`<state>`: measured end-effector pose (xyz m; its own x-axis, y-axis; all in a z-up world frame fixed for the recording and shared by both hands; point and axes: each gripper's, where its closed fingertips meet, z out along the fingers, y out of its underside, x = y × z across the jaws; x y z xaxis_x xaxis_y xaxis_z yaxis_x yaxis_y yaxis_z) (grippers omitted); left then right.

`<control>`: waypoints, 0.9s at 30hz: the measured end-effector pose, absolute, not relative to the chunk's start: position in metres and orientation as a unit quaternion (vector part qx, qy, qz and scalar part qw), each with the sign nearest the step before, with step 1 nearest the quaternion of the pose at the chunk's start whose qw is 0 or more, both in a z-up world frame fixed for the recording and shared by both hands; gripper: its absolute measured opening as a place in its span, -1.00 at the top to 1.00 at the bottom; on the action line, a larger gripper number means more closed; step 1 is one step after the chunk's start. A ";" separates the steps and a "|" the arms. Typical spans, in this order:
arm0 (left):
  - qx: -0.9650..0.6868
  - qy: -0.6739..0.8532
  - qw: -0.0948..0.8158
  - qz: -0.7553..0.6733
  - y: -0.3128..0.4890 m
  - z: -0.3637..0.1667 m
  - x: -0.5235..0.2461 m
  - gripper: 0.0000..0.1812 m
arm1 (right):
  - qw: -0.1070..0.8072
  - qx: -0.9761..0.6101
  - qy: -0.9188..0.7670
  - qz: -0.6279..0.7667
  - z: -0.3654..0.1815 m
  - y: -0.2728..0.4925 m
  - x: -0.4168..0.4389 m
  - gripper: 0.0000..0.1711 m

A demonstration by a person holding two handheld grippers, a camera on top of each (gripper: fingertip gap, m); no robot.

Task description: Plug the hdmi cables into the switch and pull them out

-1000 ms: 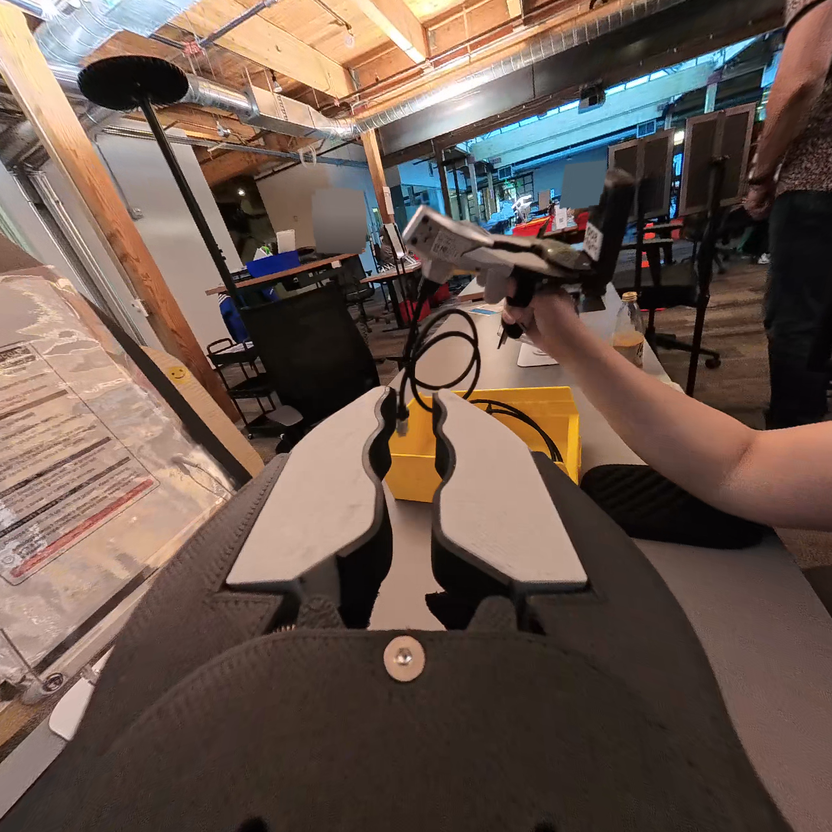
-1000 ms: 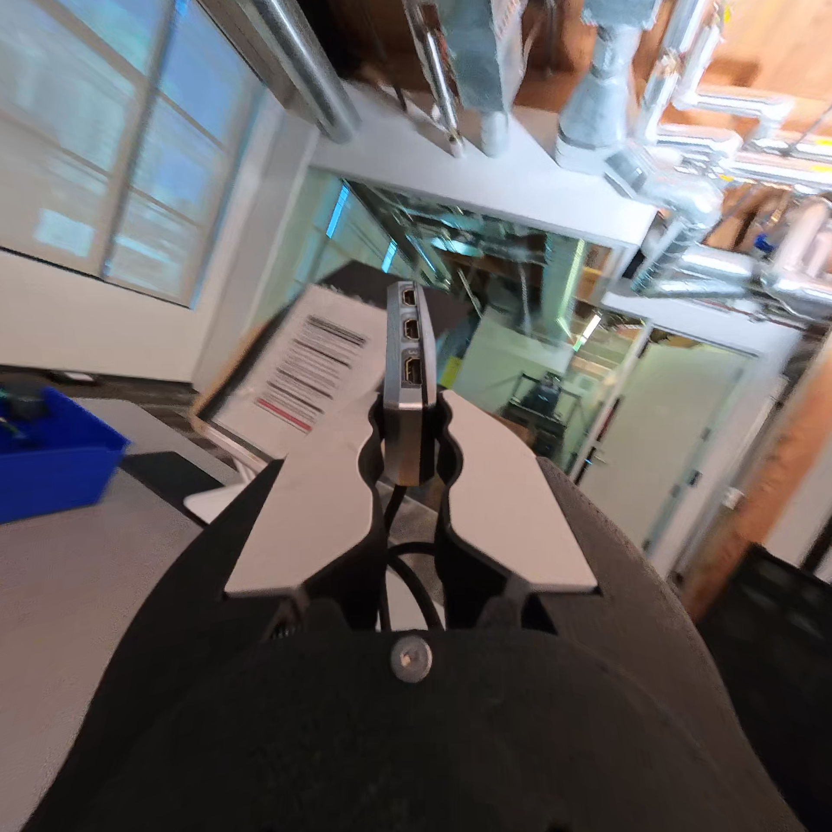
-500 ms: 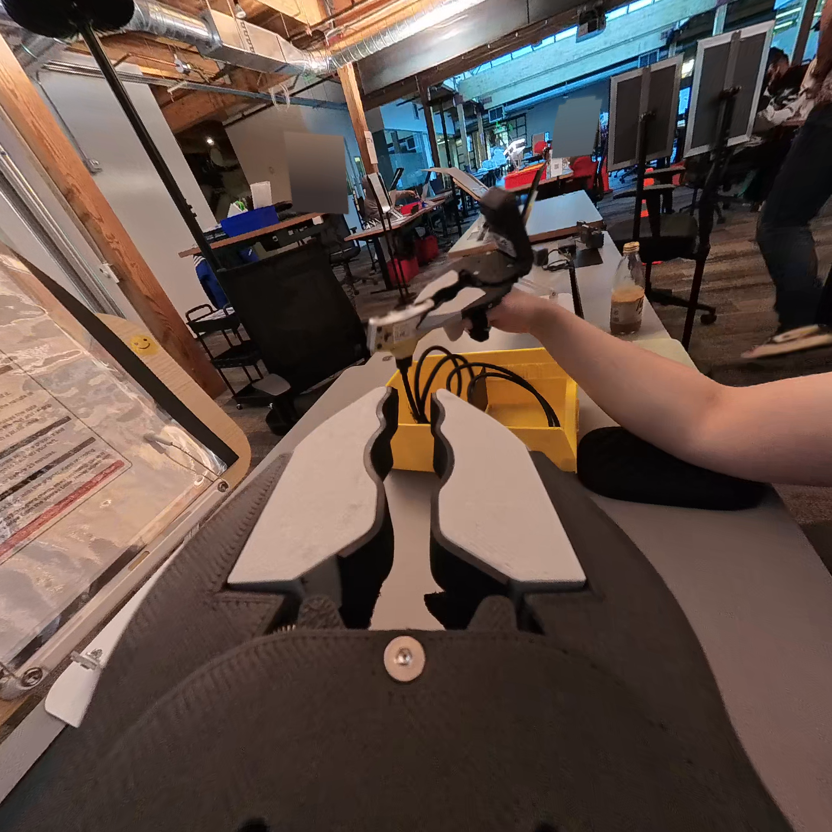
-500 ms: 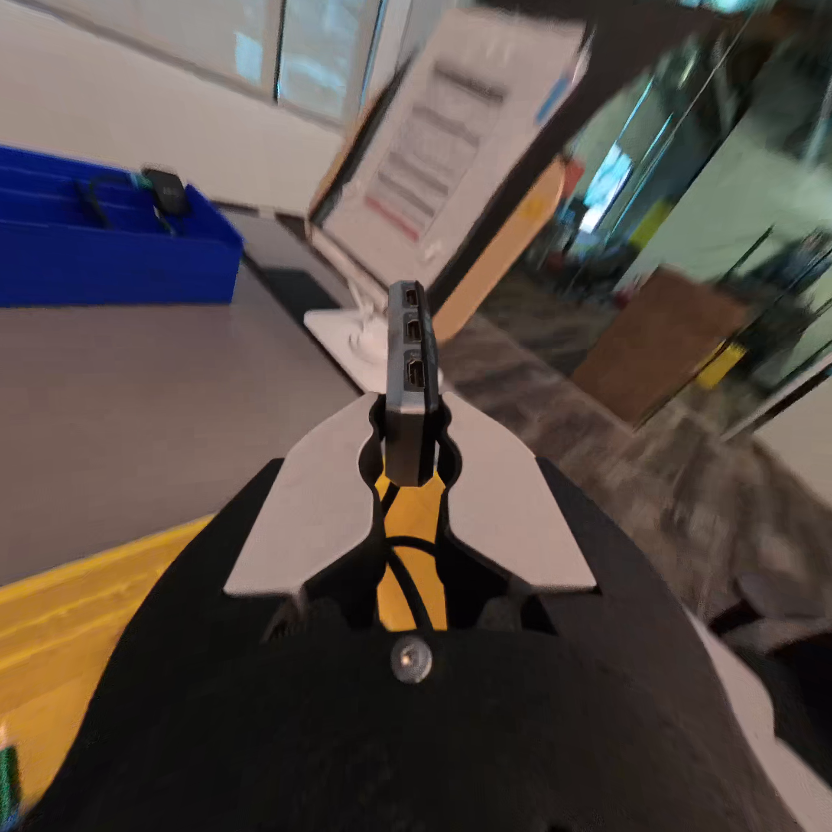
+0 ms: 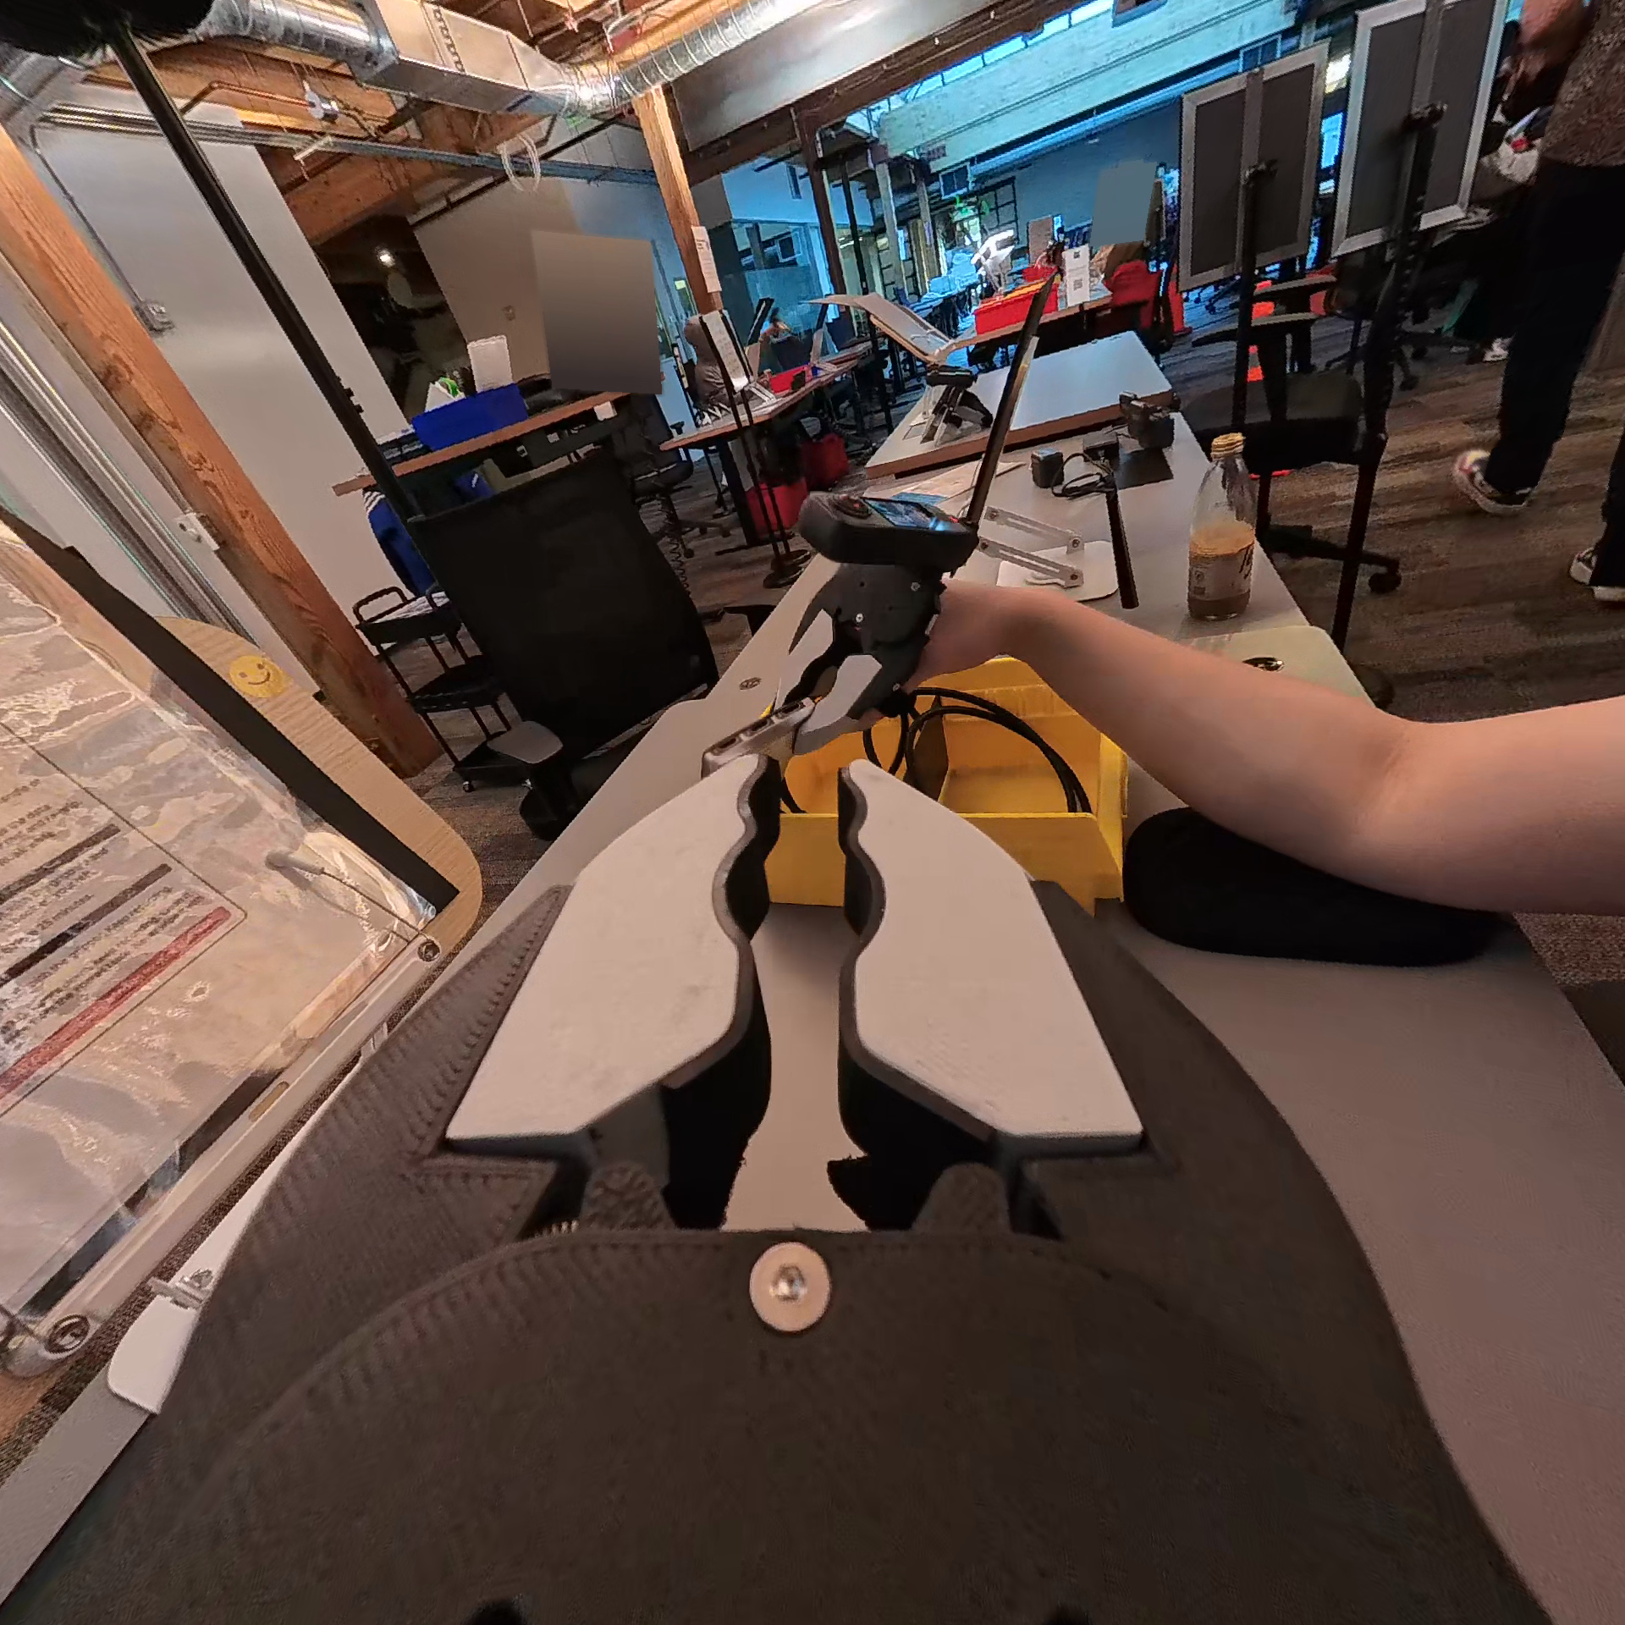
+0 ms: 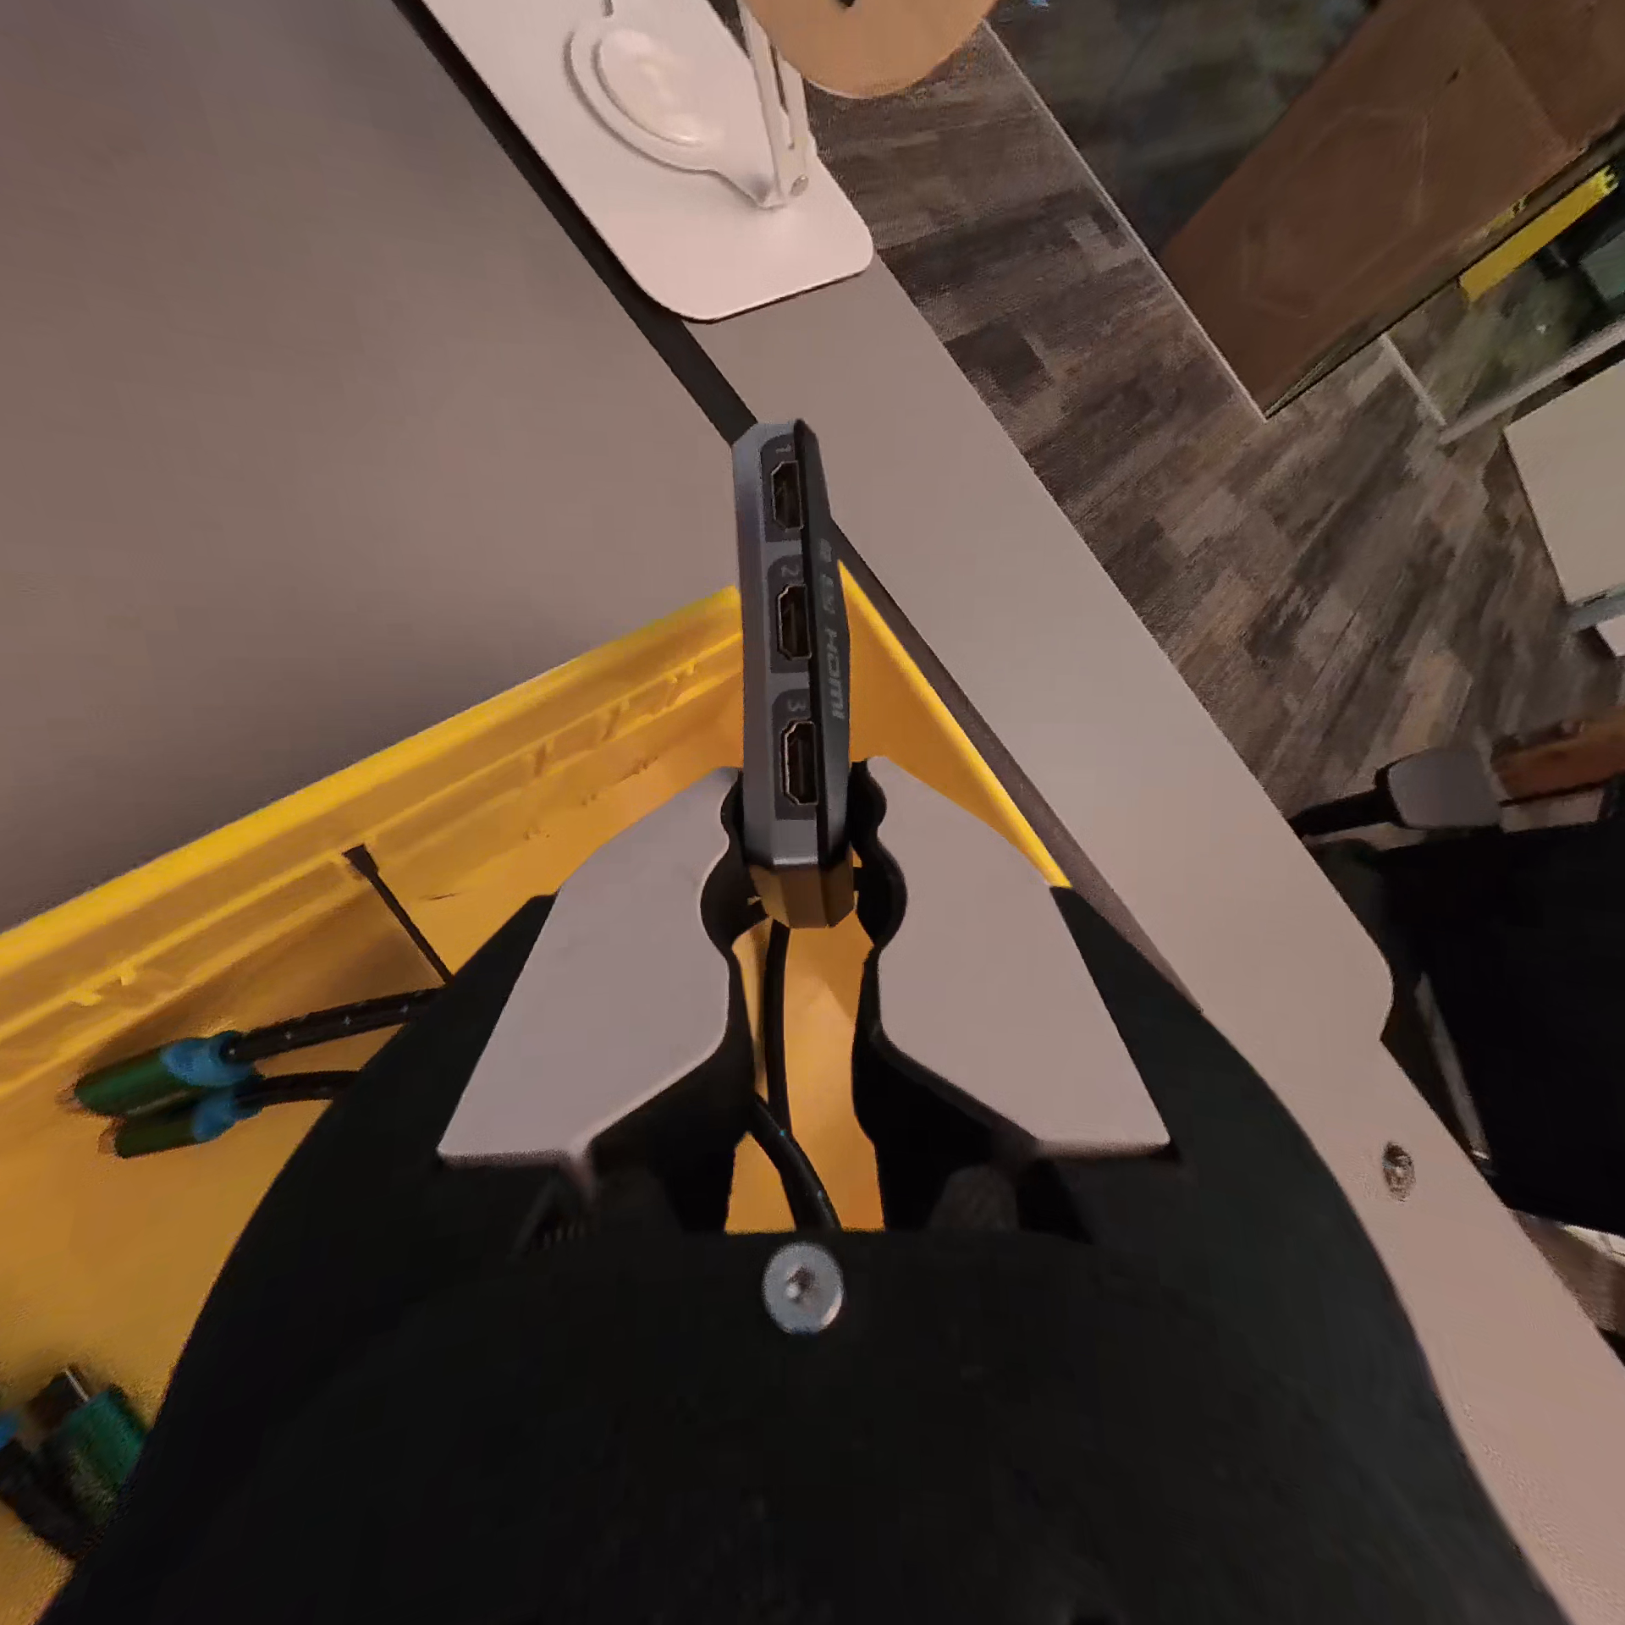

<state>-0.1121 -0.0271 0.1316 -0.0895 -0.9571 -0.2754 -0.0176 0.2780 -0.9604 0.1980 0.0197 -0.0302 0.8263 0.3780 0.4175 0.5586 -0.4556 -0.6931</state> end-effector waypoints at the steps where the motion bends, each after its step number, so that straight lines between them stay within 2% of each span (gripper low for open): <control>1: -0.410 0.594 0.536 -0.438 -0.027 0.132 -0.112 0.88 | 0.448 -0.846 -0.271 -0.097 -0.031 0.020 0.199 0.74; 10: -0.415 0.601 0.533 -0.428 -0.027 0.127 -0.108 0.89 | 0.474 -0.830 -0.267 -0.125 -0.035 0.043 0.191 0.75; 15: -0.438 0.594 0.534 -0.413 -0.020 0.124 -0.107 0.88 | 0.392 -0.860 -0.279 -0.169 -0.059 0.041 0.195 0.67; 17: -0.442 0.590 0.535 -0.414 -0.017 0.126 -0.109 0.86 | 0.388 -0.873 -0.255 -0.149 -0.056 0.037 0.196 0.67; 22: -0.482 0.557 0.566 -0.370 0.011 0.138 -0.136 0.82 | 0.492 -0.836 -0.217 -0.110 0.011 0.017 0.189 0.55; 27: -0.659 0.423 0.616 -0.090 0.118 0.125 -0.244 0.74 | 0.620 -0.753 -0.165 -0.147 0.094 -0.017 0.192 0.54</control>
